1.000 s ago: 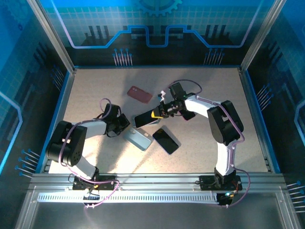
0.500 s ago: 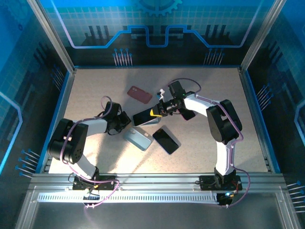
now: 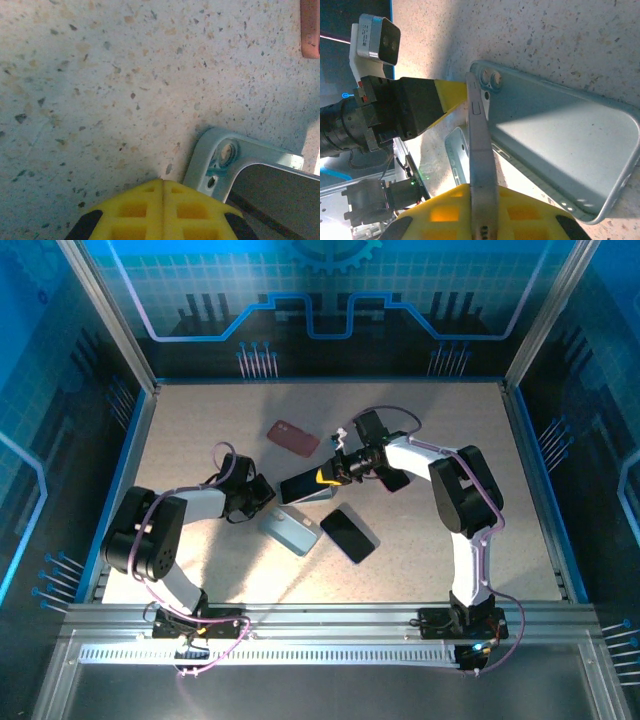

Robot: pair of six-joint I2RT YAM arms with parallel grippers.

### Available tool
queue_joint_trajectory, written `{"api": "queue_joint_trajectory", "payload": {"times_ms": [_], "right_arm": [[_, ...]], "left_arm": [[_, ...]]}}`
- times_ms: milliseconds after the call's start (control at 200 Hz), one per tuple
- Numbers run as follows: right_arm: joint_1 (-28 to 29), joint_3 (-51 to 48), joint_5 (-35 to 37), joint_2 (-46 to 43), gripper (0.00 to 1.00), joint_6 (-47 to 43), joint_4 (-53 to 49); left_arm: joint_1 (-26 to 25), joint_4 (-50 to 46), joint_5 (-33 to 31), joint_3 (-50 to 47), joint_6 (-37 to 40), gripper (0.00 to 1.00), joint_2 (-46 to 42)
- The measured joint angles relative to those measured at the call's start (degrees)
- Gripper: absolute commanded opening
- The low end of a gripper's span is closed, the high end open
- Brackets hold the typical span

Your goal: Put the phone into the phone case

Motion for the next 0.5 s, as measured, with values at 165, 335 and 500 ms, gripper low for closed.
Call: {"api": "queue_joint_trajectory", "payload": {"times_ms": [165,335,500], "right_arm": [[-0.09,0.24,-0.04,0.63,0.0,0.87,-0.22],[-0.44,0.57,-0.24,1.18,0.0,1.9,-0.42],[-0.96,1.29,0.22,2.14,0.0,2.32,-0.92]], "left_arm": [[0.0,0.44,0.55,0.11,-0.02,0.0,0.42],[0.0,0.66,0.59,0.11,-0.07,0.0,0.5],[-0.07,1.27,0.61,0.11,-0.22,0.0,0.74]]}}
